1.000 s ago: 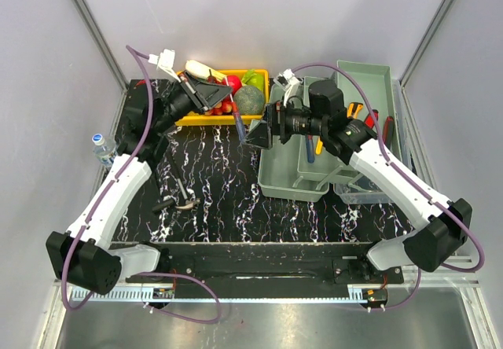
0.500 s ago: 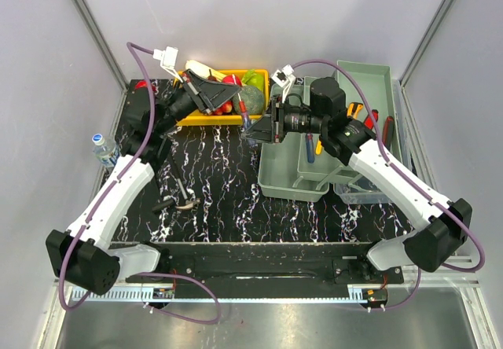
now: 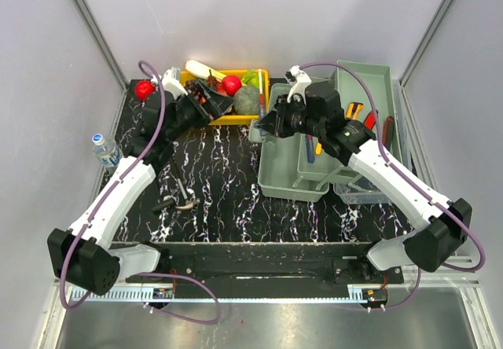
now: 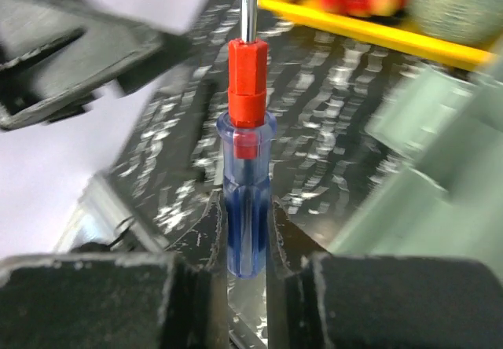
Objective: Pack the tool kit
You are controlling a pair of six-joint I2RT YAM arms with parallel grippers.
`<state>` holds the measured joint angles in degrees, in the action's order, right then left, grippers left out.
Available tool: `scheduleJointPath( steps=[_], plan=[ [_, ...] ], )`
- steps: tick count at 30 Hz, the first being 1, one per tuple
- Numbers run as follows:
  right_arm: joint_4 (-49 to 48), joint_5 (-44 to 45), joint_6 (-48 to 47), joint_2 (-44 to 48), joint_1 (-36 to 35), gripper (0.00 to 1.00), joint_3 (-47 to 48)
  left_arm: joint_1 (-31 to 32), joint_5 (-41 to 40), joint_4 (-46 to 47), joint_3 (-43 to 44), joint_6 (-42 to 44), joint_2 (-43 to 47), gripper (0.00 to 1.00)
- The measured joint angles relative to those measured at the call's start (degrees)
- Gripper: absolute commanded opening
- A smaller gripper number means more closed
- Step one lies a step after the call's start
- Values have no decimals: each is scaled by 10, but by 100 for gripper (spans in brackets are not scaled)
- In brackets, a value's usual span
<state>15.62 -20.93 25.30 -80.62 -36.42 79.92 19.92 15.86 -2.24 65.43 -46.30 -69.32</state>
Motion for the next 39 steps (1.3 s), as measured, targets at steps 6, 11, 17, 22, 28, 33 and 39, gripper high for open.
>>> scheduleJointPath(
  steps=[6,11,17,22,28,33,39],
  plan=[
    [133,290,3,-6,0,0,15,-35,-129,-168,-16,-4,-7,99],
    [207,459,1,-16,1,0,18,-47,-149,-213,-27,-7,-14,99],
    [268,561,0,-46,4,0,17,-46,-150,-221,-32,-7,-14,99],
    [293,599,2,-71,5,0,9,-46,-146,-221,-32,-7,-16,99],
    [334,637,22,-108,5,5,9,-46,-146,-222,-32,-7,-21,99],
    [367,668,42,-141,5,11,20,-46,-147,-223,-32,-7,-21,99],
    [389,668,60,-147,6,51,34,-46,-159,-240,-32,-6,-25,99]
  ],
)
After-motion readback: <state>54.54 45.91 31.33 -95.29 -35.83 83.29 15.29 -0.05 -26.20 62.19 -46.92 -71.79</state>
